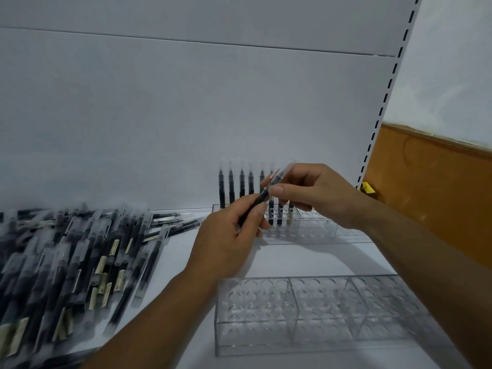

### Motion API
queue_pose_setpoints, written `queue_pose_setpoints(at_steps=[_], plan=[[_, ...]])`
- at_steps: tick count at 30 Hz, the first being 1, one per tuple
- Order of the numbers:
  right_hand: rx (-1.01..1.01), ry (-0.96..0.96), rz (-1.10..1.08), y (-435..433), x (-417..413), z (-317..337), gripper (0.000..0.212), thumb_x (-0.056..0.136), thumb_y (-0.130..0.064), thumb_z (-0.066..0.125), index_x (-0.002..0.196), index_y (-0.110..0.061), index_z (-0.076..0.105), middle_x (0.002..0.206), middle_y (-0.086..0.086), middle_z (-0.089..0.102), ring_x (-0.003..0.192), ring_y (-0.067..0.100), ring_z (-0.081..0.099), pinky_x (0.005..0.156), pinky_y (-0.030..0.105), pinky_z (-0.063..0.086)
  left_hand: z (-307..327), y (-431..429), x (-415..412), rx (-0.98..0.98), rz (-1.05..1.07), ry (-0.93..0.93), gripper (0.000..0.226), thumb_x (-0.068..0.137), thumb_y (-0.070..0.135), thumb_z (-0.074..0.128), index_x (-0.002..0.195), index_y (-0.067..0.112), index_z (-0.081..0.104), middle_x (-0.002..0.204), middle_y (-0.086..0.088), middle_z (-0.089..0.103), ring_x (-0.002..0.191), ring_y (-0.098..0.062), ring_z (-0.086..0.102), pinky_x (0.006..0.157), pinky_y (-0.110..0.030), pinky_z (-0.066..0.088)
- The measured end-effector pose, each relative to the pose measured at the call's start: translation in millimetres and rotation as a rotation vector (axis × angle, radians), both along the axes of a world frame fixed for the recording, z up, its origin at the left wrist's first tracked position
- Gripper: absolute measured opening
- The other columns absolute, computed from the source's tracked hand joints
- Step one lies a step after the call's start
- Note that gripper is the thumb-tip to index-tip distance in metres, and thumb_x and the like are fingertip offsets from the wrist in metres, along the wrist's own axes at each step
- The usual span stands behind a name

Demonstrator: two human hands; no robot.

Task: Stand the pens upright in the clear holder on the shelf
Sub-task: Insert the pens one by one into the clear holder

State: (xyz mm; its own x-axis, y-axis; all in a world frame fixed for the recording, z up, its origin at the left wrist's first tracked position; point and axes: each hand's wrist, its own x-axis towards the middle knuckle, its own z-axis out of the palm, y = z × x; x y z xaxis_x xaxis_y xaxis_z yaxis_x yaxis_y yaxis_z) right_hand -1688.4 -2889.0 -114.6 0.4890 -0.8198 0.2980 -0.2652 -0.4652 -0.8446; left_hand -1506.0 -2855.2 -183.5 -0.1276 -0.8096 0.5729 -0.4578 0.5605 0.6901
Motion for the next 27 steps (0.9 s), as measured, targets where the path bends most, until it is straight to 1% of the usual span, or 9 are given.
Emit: queue_pose_setpoints(at_steps=[2, 3, 5, 7, 8, 10, 13, 17, 27], plan=[[-0.007, -0.024, -0.011, 0, 1, 1, 0.024, 0.083, -0.027, 0.065, 0.098, -0.009, 0.071, 0.070, 0.008, 0.060, 0.058, 0.020, 0.046, 0.054, 0.028, 0.038, -2, -2, 2, -0.045, 0.038, -0.057, 0.027, 0.093, 0.058, 0.042, 0.118, 0.055, 0.050, 0.089, 0.023, 0.067, 0.089, 0.001, 0.060, 0.076, -0.021, 0.049], [-0.006, -0.069, -0.032, 0, 1, 2, 0.019, 0.088, -0.023, 0.062, 0.096, -0.006, 0.067, 0.074, 0.010, 0.064, 0.056, 0.018, 0.049, 0.053, 0.027, 0.040, -4, -3, 4, -0.064, 0.052, -0.103, 0.036, 0.089, 0.061, 0.041, 0.123, 0.051, 0.051, 0.099, 0.025, 0.065, 0.097, 0.003, 0.056, 0.083, -0.020, 0.045], [-0.006, -0.217, -0.109, -2, -2, 6, 0.009, 0.095, -0.010, 0.054, 0.089, -0.006, 0.059, 0.082, 0.011, 0.070, 0.053, 0.016, 0.052, 0.050, 0.024, 0.042, -7, -7, 7, -0.053, 0.059, -0.248, 0.058, 0.083, 0.068, 0.036, 0.134, 0.043, 0.048, 0.124, 0.022, 0.058, 0.116, 0.003, 0.047, 0.099, -0.023, 0.036], [-0.055, -0.344, -0.244, -7, -10, 11, 0.015, 0.096, -0.005, 0.050, 0.083, -0.009, 0.054, 0.075, 0.005, 0.071, 0.051, 0.014, 0.052, 0.049, 0.023, 0.042, -9, -9, 10, -0.029, 0.058, -0.441, 0.072, 0.078, 0.074, 0.029, 0.140, 0.039, 0.043, 0.141, 0.018, 0.048, 0.131, 0.000, 0.037, 0.108, -0.023, 0.020], [-0.093, -0.374, -0.322, -10, -14, 12, 0.016, 0.096, -0.005, 0.051, 0.081, -0.010, 0.054, 0.071, 0.002, 0.070, 0.052, 0.013, 0.053, 0.049, 0.023, 0.043, -10, -10, 11, -0.030, 0.059, -0.518, 0.076, 0.076, 0.075, 0.026, 0.141, 0.038, 0.042, 0.145, 0.018, 0.043, 0.135, 0.000, 0.032, 0.108, -0.020, 0.012], [-0.156, -0.354, -0.454, -15, -21, 12, 0.013, 0.096, -0.008, 0.054, 0.083, -0.005, 0.056, 0.069, 0.000, 0.070, 0.055, 0.012, 0.058, 0.052, 0.024, 0.047, -12, -12, 13, -0.040, 0.067, -0.603, 0.080, 0.075, 0.075, 0.021, 0.143, 0.038, 0.040, 0.149, 0.019, 0.037, 0.138, -0.001, 0.027, 0.106, -0.017, 0.003], [-0.201, -0.212, -0.549, -21, -24, 5, 0.019, 0.095, -0.014, 0.058, 0.092, 0.005, 0.057, 0.077, 0.001, 0.072, 0.062, 0.012, 0.065, 0.056, 0.024, 0.051, -12, -14, 13, -0.060, 0.092, -0.680, 0.081, 0.075, 0.073, 0.016, 0.145, 0.037, 0.035, 0.151, 0.019, 0.033, 0.140, -0.003, 0.025, 0.107, -0.019, 0.002], [-0.216, -0.056, -0.574, -23, -22, -2, 0.018, 0.096, -0.021, 0.058, 0.095, -0.003, 0.060, 0.083, 0.002, 0.073, 0.069, 0.013, 0.069, 0.059, 0.023, 0.054, -13, -17, 14, -0.062, 0.126, -0.722, 0.083, 0.074, 0.073, 0.013, 0.147, 0.038, 0.031, 0.153, 0.019, 0.031, 0.141, -0.003, 0.023, 0.107, -0.020, 0.003], [-0.237, 0.023, -0.661, -28, -24, -4, 0.018, 0.097, -0.029, 0.057, 0.092, -0.012, 0.057, 0.089, 0.000, 0.073, 0.075, 0.010, 0.071, 0.074, 0.033, 0.058, -15, -18, 18, -0.064, 0.110, -0.697, 0.080, 0.075, 0.072, 0.019, 0.146, 0.037, 0.034, 0.152, 0.018, 0.033, 0.141, -0.004, 0.025, 0.107, -0.019, 0.002]])
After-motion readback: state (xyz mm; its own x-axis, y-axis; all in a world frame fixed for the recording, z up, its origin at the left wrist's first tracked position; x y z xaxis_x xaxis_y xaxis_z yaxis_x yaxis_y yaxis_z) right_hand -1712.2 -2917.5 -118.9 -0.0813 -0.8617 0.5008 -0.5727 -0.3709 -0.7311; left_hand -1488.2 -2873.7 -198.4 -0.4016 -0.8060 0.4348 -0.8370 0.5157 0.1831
